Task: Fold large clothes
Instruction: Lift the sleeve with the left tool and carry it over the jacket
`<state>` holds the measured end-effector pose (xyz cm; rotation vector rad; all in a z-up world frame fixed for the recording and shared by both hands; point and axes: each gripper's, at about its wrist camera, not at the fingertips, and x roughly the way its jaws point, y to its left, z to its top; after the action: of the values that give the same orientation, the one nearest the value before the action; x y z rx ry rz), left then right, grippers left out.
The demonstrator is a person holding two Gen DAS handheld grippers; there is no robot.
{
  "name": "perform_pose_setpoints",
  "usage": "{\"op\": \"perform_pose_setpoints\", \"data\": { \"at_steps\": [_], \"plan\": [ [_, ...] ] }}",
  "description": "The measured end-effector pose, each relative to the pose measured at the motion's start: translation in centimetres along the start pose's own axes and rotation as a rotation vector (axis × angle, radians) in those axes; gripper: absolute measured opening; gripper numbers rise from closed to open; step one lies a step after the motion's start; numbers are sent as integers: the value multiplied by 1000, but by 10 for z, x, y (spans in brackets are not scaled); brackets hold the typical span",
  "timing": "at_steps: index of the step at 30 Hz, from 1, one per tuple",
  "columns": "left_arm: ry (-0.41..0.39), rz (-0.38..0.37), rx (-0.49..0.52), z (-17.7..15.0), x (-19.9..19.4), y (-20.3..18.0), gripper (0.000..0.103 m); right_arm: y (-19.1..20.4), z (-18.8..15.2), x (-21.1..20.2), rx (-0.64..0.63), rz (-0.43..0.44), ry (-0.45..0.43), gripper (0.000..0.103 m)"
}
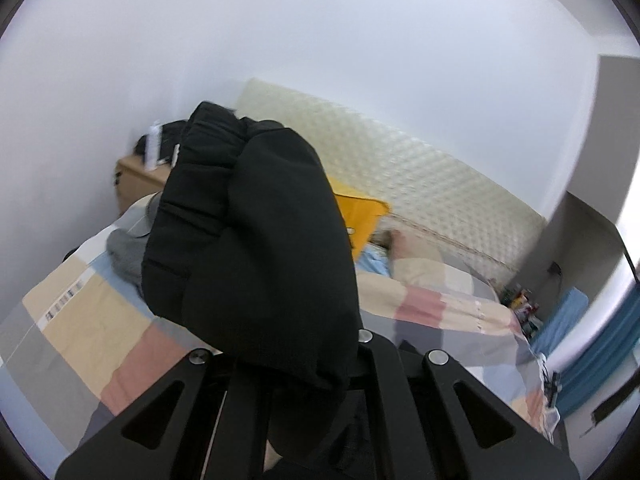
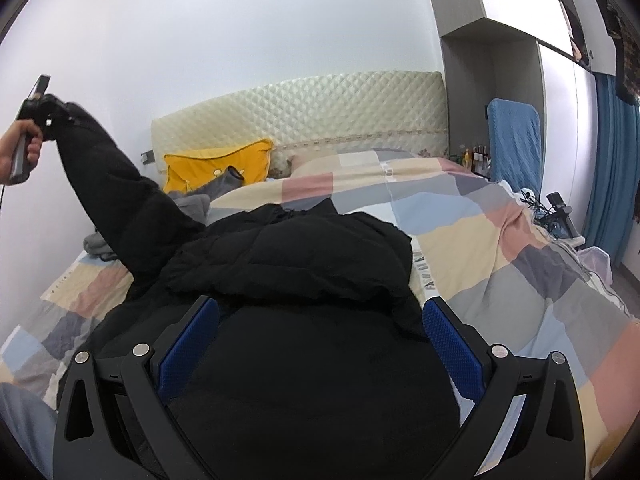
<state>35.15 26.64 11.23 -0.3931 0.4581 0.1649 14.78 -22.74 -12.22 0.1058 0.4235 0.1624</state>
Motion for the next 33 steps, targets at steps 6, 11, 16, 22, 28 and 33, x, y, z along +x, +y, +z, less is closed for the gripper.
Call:
{"op": "perform_pose_setpoints", "data": {
  "at_steps": [6,11,16,22,28,33],
  "plan": [
    [15,-63,116,-17,-1,-71,4,-19,1,-7,37,2,-21,103],
    [49,-119,239,-49,10,-138,4,-36,3,-13,78,-3,-36,103],
    [96,-185,326,-89,24,-197,5,-45,3,-16,106,-5,-44,103],
    [172,-267,401,-141,44,-252,6,-52,2,-14,133,-3,-40,103],
    [240,-318,477,-205,68,-299,6,-57,1,-9,154,-1,-30,103],
    [298,-340,521,-259,89,-321,7,-63,-2,-6,178,2,-25,103]
  ]
}}
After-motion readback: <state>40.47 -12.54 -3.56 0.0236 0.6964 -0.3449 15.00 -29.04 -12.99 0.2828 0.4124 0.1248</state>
